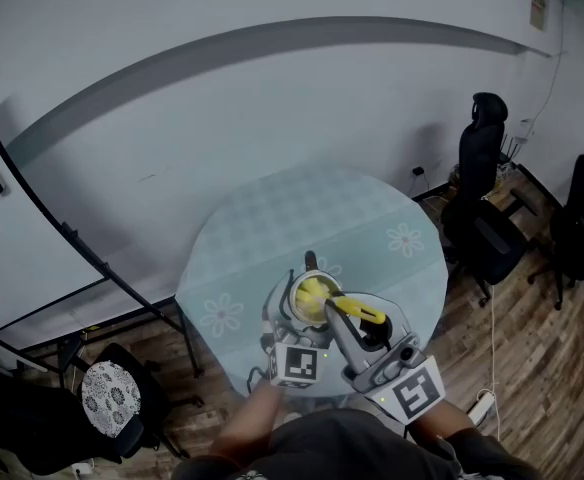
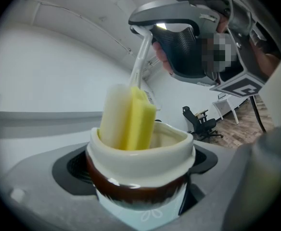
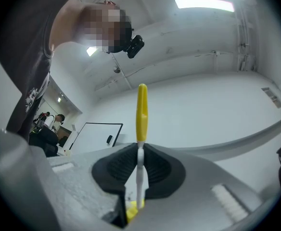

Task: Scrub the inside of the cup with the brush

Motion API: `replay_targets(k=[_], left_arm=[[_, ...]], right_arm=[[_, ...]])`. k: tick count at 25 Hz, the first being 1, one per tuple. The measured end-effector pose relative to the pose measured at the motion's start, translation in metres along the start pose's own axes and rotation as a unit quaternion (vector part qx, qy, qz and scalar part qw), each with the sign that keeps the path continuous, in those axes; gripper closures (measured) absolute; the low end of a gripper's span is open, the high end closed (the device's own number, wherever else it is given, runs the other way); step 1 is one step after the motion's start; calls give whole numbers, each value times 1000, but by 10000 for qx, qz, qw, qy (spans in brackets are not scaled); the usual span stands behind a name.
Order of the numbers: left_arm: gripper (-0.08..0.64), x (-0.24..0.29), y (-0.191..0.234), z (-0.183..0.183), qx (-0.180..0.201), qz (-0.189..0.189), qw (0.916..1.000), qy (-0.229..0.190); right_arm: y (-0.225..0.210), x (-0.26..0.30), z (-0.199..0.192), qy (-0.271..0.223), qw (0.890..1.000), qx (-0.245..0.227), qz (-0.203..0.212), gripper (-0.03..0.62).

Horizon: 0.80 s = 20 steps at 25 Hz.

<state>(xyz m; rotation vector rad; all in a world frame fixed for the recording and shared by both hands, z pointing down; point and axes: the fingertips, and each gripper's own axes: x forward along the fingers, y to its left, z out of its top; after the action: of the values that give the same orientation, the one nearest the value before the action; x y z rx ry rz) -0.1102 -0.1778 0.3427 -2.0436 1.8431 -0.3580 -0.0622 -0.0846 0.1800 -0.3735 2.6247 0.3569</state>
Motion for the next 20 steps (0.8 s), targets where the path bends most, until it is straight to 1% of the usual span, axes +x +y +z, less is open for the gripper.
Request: replay_targets(k=[6, 13, 17, 20], left_arm=[[-6, -1, 0, 3, 37, 19, 10000, -16], [-6, 0, 0, 2, 93, 30, 10000, 3], [-6, 0, -1, 4, 117, 38, 9999, 2], [-6, -1, -4, 5, 123, 18, 9999, -18]], right_arm=[[-8, -4, -2, 84, 9997, -165, -156, 552], [-7, -23, -5, 298, 9991, -114, -288, 552], [0, -28, -3, 326, 9991, 8, -260, 552], [7, -27, 1, 256, 9996, 28, -143, 552]])
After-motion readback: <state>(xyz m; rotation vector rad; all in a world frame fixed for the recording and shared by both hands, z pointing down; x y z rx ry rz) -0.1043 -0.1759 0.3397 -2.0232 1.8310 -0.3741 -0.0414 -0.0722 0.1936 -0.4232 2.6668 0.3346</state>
